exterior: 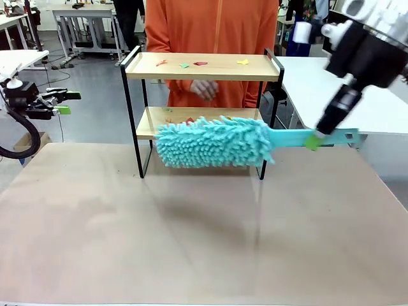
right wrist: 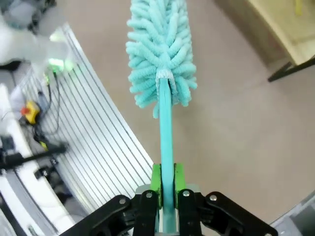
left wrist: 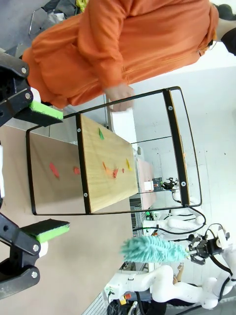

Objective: Clean the shelf.
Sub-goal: Clean the specific section of the Shelf indicated by the human with the Duster.

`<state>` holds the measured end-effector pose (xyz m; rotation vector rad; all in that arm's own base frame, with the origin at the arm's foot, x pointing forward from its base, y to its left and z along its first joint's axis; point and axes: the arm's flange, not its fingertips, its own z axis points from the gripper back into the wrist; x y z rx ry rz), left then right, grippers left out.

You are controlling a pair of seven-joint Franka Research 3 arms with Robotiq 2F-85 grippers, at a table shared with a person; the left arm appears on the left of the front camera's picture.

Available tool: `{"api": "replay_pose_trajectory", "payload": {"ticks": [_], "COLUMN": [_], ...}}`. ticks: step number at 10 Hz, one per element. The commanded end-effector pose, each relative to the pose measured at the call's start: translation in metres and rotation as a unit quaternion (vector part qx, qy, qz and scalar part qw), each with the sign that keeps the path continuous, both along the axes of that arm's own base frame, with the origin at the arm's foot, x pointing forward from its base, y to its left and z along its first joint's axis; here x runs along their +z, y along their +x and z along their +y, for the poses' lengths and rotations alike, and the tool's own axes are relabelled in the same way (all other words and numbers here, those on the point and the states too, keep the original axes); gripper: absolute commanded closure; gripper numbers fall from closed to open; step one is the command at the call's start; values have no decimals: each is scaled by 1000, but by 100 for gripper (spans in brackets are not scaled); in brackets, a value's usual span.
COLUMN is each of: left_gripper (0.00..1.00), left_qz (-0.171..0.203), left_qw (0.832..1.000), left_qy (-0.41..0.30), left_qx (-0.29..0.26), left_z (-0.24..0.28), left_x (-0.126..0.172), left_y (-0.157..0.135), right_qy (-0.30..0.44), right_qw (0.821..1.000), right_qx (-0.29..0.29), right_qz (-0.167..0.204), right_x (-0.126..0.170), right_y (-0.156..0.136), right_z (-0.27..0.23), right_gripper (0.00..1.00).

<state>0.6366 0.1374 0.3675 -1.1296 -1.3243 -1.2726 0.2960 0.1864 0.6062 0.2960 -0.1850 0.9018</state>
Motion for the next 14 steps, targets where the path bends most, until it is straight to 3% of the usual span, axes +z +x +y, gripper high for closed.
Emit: {"api": "replay_pose_trajectory", "payload": {"ticks": [1,3,4,5,9,10,14], "left_gripper": [0,0,0,0,0,0,0], "left_qz": [-5,-5,-5,-5,-5,-5,-5], "left_qw": [1000,1000,1000,1000,1000,1000,1000], "left_qy": [10,10,10,10,10,10,10], "left_qx": [-2,-2,-2,-2,-2,-2,-2], "left_z": [-1,-1,-1,-1,-1,-1,-1], "left_x": [1,1,1,1,1,1,1], "left_y": [-3,-3,-3,-3,-3,-3,-3], "right_qy": [15,25,47,19,18,7,15], "right_qw": [995,987,988,993,991,984,968], "right_qx": [-96,-158,-145,-120,-133,-177,-247], "right_qz": [-2,-18,-6,-3,-1,-6,-34], "right_x": [3,0,-1,3,0,1,5], "right_y": [4,5,7,2,3,4,15], "right_z": [30,52,52,45,50,81,145], "right_gripper": [87,87,87,87,87,87,87]}}
